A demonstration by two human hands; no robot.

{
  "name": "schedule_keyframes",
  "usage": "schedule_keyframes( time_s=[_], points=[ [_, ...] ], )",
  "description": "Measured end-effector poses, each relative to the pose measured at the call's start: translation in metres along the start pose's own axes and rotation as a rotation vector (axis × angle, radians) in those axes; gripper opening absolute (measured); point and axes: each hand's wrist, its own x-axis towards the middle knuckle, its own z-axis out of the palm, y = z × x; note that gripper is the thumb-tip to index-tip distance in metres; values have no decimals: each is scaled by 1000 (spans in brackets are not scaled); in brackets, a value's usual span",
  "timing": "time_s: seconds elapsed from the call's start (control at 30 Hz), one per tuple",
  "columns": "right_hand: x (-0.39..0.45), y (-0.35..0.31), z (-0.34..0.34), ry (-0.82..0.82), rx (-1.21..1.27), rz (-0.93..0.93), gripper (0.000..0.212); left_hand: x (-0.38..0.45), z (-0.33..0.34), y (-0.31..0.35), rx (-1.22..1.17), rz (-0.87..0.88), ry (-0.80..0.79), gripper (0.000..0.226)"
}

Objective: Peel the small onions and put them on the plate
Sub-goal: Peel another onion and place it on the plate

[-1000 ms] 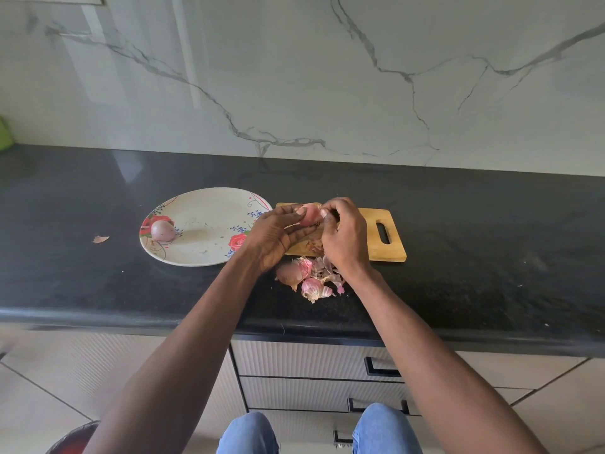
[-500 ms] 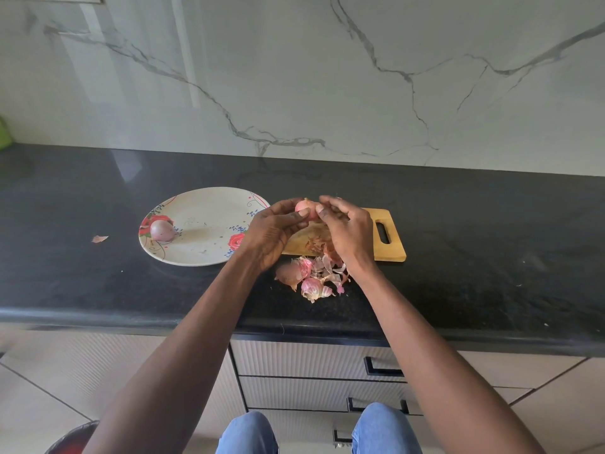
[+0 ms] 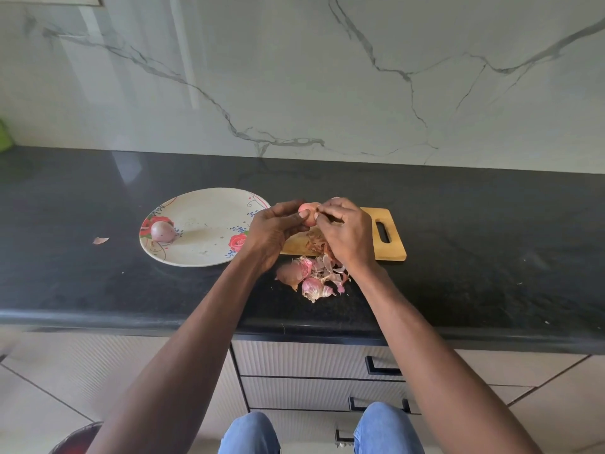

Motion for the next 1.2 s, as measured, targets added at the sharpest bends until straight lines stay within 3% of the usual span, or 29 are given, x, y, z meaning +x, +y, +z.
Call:
schedule_keyframes(
  time_s=[0.13, 0.3, 0.47, 0.6, 0.9, 1.2],
  points=[
    [1, 5, 0, -1, -9, -30, 18, -2, 0, 0, 68, -4, -20, 25],
    [0, 10, 3, -25, -71, -92, 3, -4, 1, 1, 142, -15, -15, 42],
    [-1, 3, 8, -6, -221, -147, 15, -2, 0, -1, 144, 14, -13, 27],
    [-3, 1, 11, 3, -267, -158, 11, 2, -1, -3, 81, -5, -34, 16],
    [-1, 2, 8, -27, -25, 107, 7, 3, -2, 0, -39, -91, -45, 18],
    [-1, -6, 4, 25, 23, 115, 16, 3, -1, 0, -20, -58, -28, 21]
  ],
)
